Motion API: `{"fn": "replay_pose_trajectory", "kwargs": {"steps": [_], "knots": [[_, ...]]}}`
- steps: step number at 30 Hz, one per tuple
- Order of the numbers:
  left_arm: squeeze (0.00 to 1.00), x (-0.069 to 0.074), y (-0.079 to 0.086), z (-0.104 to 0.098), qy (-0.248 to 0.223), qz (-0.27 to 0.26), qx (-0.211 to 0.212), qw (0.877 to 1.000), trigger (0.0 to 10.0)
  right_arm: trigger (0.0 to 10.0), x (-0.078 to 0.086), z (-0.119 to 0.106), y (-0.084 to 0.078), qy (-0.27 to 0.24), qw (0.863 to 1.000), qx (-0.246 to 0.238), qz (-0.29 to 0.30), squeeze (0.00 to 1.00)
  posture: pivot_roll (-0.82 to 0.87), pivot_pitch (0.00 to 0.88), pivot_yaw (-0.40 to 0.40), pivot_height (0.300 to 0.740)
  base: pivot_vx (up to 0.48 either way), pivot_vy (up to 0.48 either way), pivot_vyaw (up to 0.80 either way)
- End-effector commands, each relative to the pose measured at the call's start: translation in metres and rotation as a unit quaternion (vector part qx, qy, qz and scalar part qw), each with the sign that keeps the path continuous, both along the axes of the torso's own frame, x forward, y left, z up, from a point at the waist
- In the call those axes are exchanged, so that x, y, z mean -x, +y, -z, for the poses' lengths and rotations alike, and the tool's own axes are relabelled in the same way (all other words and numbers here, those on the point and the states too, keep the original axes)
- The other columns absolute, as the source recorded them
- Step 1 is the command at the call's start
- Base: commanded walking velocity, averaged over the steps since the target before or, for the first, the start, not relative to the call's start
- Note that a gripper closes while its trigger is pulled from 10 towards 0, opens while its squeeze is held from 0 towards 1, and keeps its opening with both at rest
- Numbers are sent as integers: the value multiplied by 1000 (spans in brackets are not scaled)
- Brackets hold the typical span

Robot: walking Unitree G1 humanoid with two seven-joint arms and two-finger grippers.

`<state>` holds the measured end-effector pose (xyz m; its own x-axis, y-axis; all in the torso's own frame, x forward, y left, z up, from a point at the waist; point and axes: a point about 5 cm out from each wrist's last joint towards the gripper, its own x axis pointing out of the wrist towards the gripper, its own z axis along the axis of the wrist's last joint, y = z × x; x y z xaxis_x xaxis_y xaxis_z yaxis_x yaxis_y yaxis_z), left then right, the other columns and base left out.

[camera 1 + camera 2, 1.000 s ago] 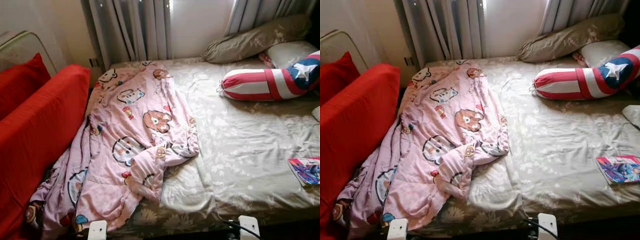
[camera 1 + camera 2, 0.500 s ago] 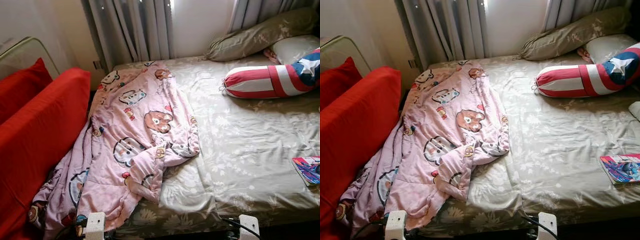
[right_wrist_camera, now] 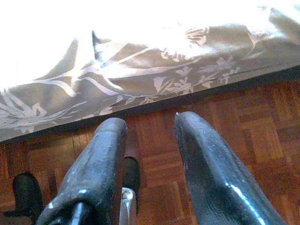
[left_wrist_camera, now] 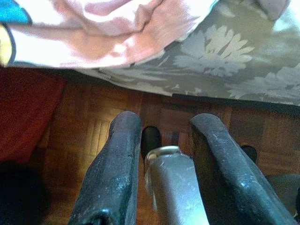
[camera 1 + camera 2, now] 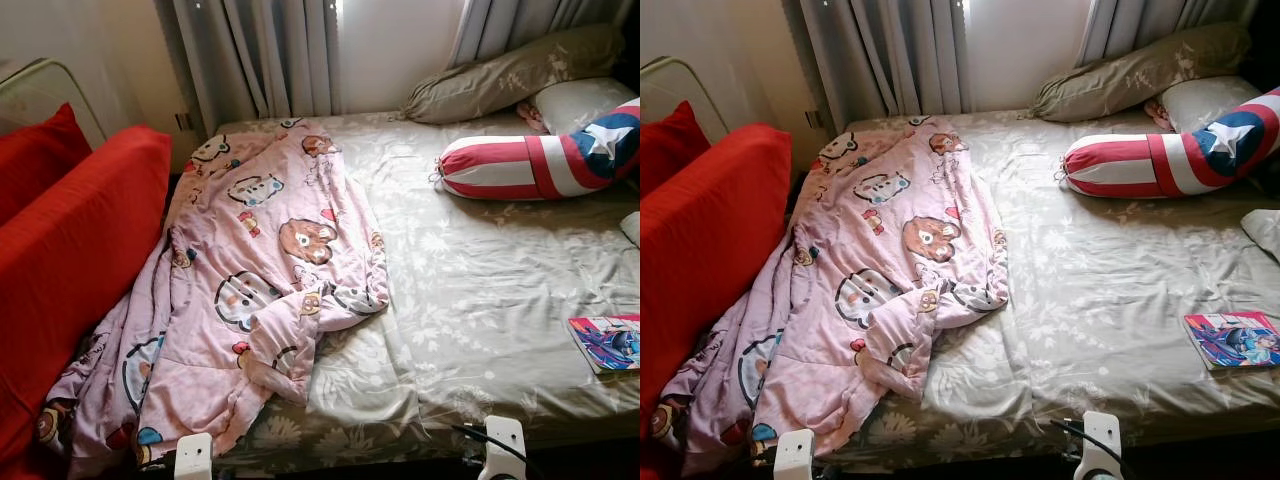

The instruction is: Clean up the room

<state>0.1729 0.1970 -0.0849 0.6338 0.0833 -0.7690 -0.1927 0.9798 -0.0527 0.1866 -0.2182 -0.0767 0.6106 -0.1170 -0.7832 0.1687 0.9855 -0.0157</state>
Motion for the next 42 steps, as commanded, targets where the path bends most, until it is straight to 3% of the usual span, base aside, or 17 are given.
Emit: {"fn": "replay_pose_trajectory", "kwargs": {"steps": [1,18,30,41,42], "knots": [[0,6,5,2,5,-11,-4,1000,10000,10000,1,1,2,6,1000,-3,-4,0,-12,0,10,740,0,0,0],[0,15,13,5,22,-15,-8,1000,10000,10000,13,8,11,20,1000,-5,-20,0,-28,0,48,740,0,0,642],[0,17,6,7,26,-16,0,1000,10000,10000,17,10,11,23,999,-2,-27,0,-34,0,50,740,0,0,785],[0,15,4,6,20,-18,4,1000,10000,10000,12,8,12,13,1000,-12,-17,0,9,0,14,740,0,0,0],[0,12,3,5,16,0,3,1000,10000,10000,10,6,10,8,1000,-16,-3,0,25,0,13,740,0,0,0]]}}
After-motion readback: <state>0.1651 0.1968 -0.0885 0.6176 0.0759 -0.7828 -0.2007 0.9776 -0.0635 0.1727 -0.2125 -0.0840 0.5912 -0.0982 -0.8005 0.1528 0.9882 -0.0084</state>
